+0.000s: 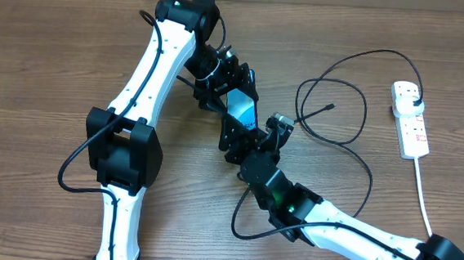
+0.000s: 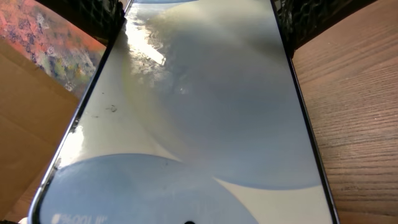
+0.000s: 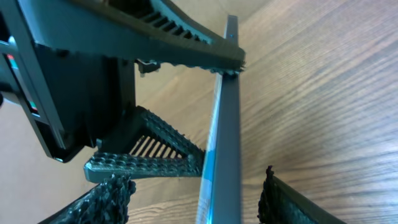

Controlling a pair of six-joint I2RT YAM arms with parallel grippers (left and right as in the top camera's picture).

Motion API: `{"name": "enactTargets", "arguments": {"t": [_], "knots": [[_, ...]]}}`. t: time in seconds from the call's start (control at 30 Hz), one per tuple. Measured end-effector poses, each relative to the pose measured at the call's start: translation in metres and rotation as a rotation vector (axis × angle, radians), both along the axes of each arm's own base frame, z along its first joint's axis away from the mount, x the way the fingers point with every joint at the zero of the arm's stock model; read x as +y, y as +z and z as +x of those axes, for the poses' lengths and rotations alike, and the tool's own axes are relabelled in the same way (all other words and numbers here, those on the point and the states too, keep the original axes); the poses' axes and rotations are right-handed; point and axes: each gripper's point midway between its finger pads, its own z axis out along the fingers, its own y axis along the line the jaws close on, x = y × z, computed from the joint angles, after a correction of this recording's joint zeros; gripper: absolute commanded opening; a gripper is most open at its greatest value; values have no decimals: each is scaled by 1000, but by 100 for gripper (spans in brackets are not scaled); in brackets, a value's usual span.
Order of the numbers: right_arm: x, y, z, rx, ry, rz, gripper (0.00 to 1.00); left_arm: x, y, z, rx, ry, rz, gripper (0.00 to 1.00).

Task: Plug charger to phone and switch on socket
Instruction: 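Move the right gripper to the phone's lower edge, then grasp the phone with the right gripper and release the left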

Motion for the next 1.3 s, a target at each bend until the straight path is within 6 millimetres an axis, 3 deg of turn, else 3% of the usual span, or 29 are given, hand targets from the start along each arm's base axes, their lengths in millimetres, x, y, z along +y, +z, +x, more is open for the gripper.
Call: {"name": "enactTargets", "arguments": {"t": [0.17, 0.43, 0.6, 0.73, 0.87, 1.0, 1.2, 1.3], "knots": [[2, 2, 4, -18, -14, 26, 43, 0, 0, 0, 1, 0, 1, 56], [-5, 3, 10, -25, -41, 27, 22, 0, 0, 0, 0, 0, 0, 56], [-6, 2, 11, -23, -46, 22, 15, 0, 0, 0, 0, 0, 0, 57], [-8, -1, 11, -15, -51, 16, 8, 0, 0, 0, -1, 0, 0, 65], [-10, -3, 12, -8, -54, 15, 4, 1, 2, 2, -7, 2, -2, 77], [-13, -1, 11, -11, -45, -19, 4, 2, 3, 2, -2, 7, -13, 96], [-28, 15, -5, 19, 12, -76, 4, 13, 12, 6, 0, 19, -68, 99], [-49, 25, -11, 40, -12, -93, 4, 30, 23, 12, -33, 16, -96, 100]]}}
